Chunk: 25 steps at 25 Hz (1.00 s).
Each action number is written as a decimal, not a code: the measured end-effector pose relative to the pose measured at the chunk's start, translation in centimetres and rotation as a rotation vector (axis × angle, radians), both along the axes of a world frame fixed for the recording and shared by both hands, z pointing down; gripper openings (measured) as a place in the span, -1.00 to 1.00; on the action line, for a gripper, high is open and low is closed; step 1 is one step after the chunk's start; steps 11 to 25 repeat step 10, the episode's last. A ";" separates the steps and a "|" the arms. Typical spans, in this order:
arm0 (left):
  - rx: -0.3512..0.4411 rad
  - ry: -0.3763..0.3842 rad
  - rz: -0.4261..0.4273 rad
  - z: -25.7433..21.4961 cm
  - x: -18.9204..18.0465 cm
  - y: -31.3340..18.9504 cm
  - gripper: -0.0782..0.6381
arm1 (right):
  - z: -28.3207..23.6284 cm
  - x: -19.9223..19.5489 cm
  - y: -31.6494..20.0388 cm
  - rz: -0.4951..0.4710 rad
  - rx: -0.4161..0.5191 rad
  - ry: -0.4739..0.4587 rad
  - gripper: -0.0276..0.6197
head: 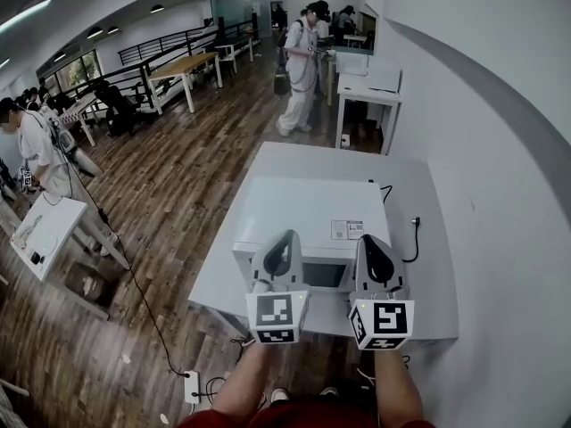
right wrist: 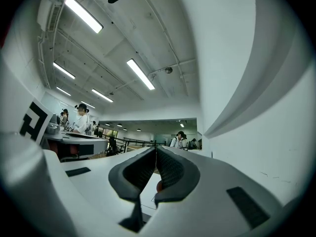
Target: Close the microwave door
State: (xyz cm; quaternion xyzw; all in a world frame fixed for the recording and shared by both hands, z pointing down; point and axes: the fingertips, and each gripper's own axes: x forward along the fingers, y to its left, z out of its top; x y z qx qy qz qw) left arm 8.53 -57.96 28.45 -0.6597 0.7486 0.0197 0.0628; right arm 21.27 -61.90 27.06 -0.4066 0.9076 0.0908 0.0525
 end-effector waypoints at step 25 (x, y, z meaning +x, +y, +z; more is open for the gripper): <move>0.003 -0.008 0.023 -0.1 0.6 -0.8 -0.71 | 0.1 -0.1 -0.7 0.005 0.002 0.012 -0.83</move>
